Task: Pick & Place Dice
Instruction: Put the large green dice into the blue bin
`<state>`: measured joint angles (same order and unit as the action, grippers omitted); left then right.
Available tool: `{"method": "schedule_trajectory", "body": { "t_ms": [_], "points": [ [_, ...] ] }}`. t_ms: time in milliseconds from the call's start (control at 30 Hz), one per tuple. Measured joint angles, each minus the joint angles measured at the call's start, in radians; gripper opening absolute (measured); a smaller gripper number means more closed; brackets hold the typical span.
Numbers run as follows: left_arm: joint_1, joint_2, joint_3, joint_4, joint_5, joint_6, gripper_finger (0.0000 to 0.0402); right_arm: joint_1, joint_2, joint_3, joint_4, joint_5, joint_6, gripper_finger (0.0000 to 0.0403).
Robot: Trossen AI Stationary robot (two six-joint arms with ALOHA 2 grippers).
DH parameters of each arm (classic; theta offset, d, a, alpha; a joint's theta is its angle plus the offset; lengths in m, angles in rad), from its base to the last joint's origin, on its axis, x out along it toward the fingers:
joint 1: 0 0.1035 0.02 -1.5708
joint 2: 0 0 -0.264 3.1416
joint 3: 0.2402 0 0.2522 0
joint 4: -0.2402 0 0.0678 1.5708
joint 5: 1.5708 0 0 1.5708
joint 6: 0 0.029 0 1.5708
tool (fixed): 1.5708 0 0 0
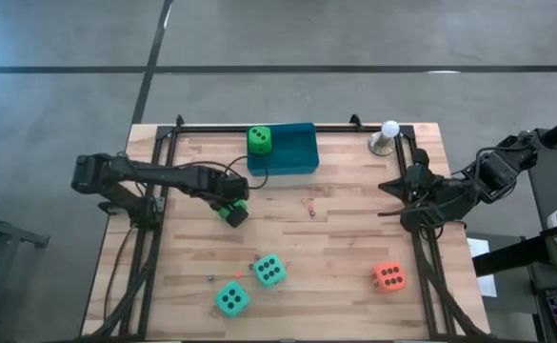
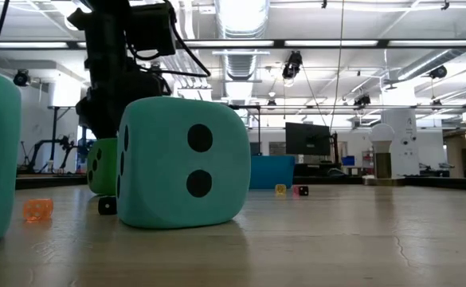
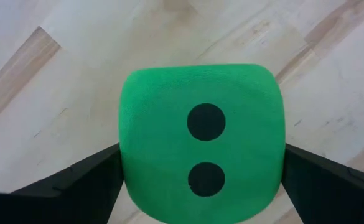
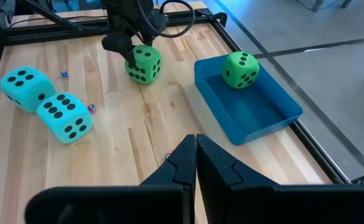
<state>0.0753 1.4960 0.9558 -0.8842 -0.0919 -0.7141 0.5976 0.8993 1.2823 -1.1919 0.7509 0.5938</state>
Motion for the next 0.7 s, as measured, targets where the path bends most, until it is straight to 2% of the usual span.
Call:
{"method": "schedule_trajectory", "body": {
  "t_ms": [367, 700],
  "points": [
    [0.0, -0.006, 0.043, -0.044, 0.007, 0.002, 0.0394, 0.0, 0.0, 0.0, 0.0, 0.0, 0.0, 0.0008],
    [0.056, -0.008, 0.217, -0.165, -0.003, 0.104, 0.0392, 0.0, 0.0, 0.0, 0.0, 0.0, 0.0, 0.0008]
  ]
}}
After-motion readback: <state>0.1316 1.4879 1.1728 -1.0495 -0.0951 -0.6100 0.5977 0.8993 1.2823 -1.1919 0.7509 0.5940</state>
